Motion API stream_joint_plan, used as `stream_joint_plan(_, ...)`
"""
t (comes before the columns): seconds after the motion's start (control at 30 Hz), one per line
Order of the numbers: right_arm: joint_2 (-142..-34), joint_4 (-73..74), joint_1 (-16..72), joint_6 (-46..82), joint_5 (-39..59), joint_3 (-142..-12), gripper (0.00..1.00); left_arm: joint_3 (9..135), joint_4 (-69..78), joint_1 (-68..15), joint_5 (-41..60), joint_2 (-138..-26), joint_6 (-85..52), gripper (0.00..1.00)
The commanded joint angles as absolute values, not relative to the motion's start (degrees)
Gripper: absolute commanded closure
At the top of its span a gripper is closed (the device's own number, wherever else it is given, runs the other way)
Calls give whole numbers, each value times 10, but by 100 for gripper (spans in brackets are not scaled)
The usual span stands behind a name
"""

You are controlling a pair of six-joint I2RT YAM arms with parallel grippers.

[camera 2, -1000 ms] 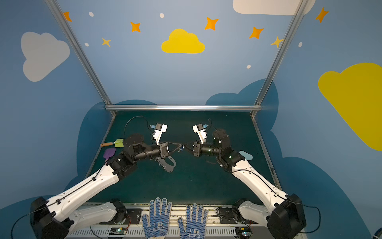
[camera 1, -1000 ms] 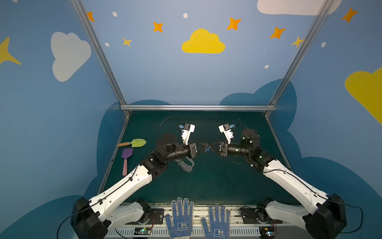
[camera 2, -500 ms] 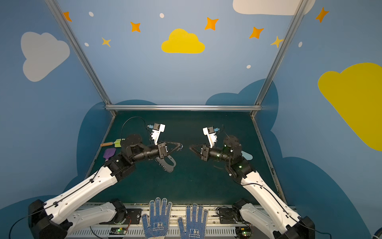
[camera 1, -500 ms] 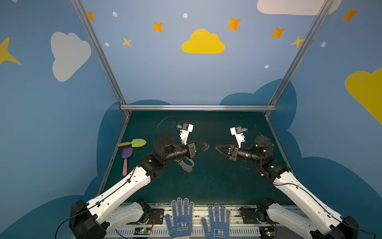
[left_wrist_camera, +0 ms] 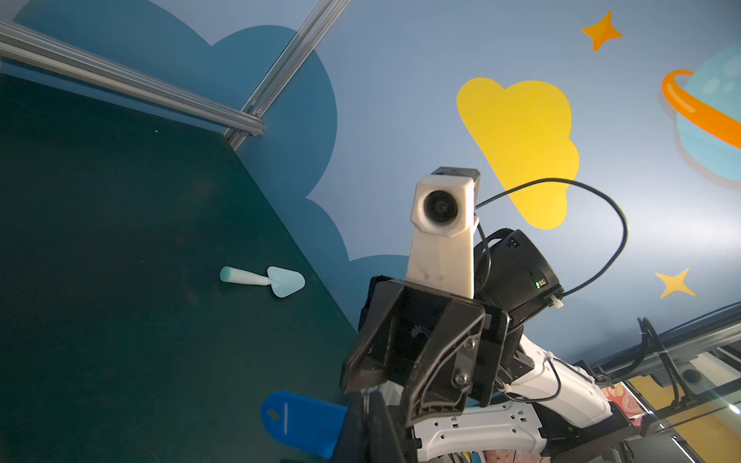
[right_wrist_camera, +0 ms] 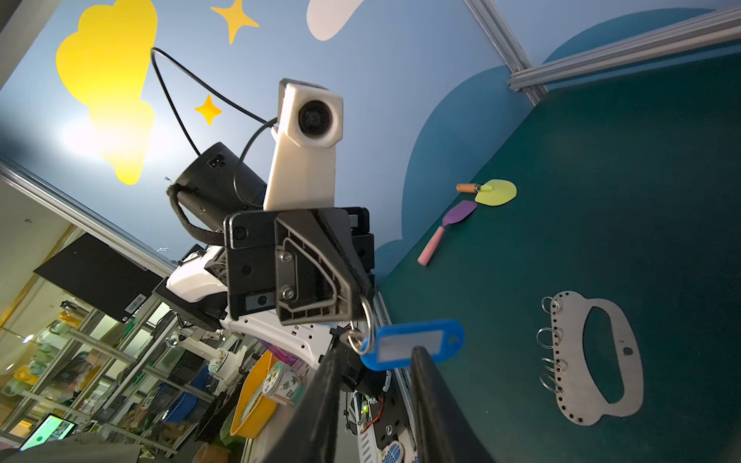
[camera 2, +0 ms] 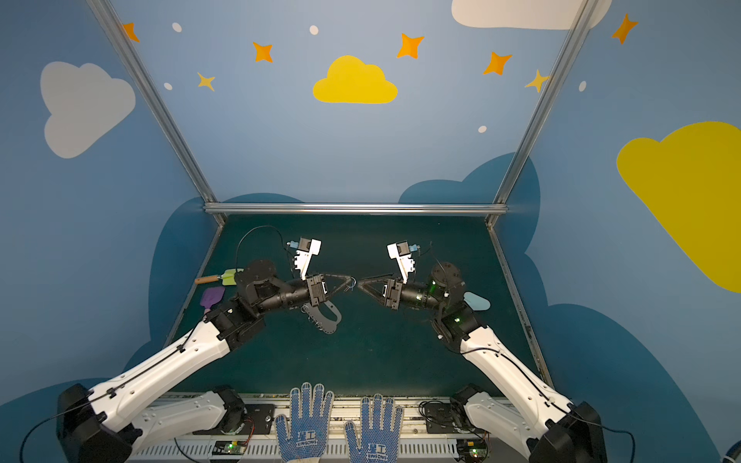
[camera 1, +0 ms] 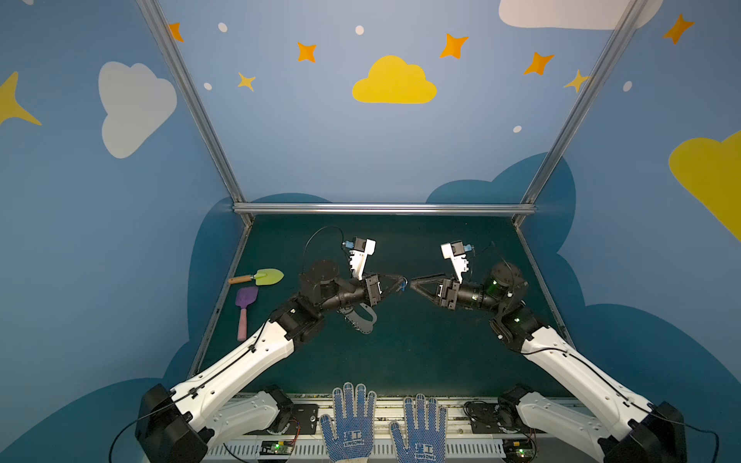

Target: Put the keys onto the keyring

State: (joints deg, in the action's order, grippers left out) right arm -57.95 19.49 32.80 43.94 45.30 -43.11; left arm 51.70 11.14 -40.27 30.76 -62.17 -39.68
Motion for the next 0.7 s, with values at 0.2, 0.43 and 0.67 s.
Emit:
stream_joint_plan(0.2, -592, 235, 336, 451, 474, -455, 73, 509, 145, -404, 334, -629, -403, 94)
stream_joint_plan(0.43, -593, 230, 339, 447, 472, -463, 89, 506, 145, -404, 331, -629, -403, 93)
stream_joint_plan(0.67, -579, 109, 338, 369, 445, -498, 100, 506, 116, -405, 308, -613, -389, 78)
